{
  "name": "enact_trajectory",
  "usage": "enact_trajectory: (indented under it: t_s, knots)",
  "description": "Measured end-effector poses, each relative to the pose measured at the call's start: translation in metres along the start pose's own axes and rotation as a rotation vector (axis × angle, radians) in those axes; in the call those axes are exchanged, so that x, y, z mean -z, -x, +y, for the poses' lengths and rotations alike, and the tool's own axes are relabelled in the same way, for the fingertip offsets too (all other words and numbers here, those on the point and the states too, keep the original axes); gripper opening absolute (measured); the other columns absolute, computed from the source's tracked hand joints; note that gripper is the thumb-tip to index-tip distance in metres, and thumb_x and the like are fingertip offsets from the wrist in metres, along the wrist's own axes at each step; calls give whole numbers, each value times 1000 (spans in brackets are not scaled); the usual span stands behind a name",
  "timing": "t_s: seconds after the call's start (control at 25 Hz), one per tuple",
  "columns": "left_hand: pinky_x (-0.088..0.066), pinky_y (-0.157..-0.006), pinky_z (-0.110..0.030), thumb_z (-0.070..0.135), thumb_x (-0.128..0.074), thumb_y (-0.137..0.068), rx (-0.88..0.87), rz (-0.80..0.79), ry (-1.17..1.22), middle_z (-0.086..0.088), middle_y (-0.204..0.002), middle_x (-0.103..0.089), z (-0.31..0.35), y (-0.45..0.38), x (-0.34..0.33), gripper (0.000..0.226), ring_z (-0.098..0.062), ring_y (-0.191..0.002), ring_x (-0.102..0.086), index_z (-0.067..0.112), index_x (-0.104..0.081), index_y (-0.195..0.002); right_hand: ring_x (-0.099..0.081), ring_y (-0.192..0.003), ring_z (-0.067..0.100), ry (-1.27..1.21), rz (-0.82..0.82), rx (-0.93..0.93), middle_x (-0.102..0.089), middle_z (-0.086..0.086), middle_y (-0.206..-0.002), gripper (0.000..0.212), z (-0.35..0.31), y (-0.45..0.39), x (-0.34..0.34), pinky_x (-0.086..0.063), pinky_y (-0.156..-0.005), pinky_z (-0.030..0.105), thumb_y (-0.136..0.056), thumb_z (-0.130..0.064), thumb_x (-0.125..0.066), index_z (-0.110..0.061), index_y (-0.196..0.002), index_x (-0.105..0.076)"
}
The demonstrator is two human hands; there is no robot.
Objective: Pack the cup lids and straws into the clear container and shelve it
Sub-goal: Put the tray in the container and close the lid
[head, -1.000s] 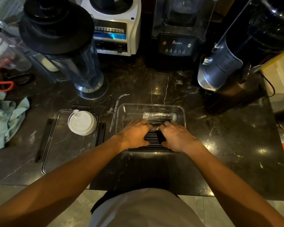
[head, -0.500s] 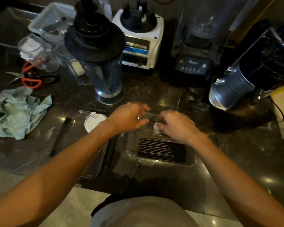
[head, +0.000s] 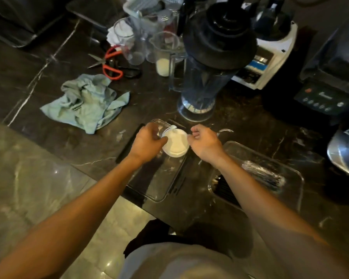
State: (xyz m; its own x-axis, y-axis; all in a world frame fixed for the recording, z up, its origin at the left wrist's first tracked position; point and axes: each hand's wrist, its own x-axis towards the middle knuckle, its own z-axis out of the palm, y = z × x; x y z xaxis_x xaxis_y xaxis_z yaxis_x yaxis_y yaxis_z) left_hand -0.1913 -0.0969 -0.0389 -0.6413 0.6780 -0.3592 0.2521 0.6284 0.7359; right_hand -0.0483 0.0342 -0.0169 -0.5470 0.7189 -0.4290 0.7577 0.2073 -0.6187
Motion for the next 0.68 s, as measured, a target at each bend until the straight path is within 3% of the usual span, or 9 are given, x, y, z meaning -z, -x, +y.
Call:
enact_trajectory:
  t_s: [0.12, 0.2, 0.36, 0.44, 0.56, 0.68]
  knots:
    - [-59, -80, -37, 51, -75, -70, 139, -63, 130, 3, -87, -75, -32, -6, -5, 45, -21, -84, -72, 19, -73, -102, -58, -129, 29, 51, 23, -46, -60, 13, -141, 47, 5, -6, -20, -48, -103, 38, -98, -31, -61, -9, -140, -57]
    - [-62, -85, -45, 56, -75, -68, 180, -100, 206, 2, -84, -73, -42, -7, -9, 50, -20, -82, -71, 20, -74, -103, -59, -125, 32, 85, 11, -87, -61, 13, -137, 44, 9, -10, -28, -44, -88, 32, -97, -33, -61, -8, -134, -60]
    - [-60, -86, -53, 32, -74, -89, 156, -145, 214, -16, -84, -76, -33, -8, -10, 24, -34, -85, -74, 8, -75, -86, -59, -101, 23, 11, -23, -131, -60, 11, -126, 30, 12, -17, -36, -38, -77, 28, -95, -31, -61, -10, -113, -70]
    - [-60, -88, -55, 20, -70, -94, 199, -173, 268, -24, -91, -77, -25, -10, -10, 19, -37, -89, -75, 12, -73, -78, -56, -92, 20, -10, -2, -141, -58, 10, -123, 24, 12, -18, -36, -38, -71, 28, -94, -31, -61, -13, -105, -71]
    - [-60, -89, -44, 20, -71, -91, 308, -195, 384, -14, -91, -75, -16, -11, -7, 8, -29, -89, -73, 17, -71, -84, -52, -98, 19, -15, 0, -174, -52, 6, -123, 31, 8, -17, -38, -38, -78, 29, -94, -34, -63, -12, -114, -69]
    - [-55, -70, -27, 24, -78, -88, 281, -219, 363, 1, -84, -72, -14, -12, -8, 8, -12, -78, -67, 20, -72, -88, -60, -99, 23, -53, 19, -166, -59, 11, -123, 31, 9, -16, -43, -41, -74, 30, -89, -38, -64, -13, -108, -68]
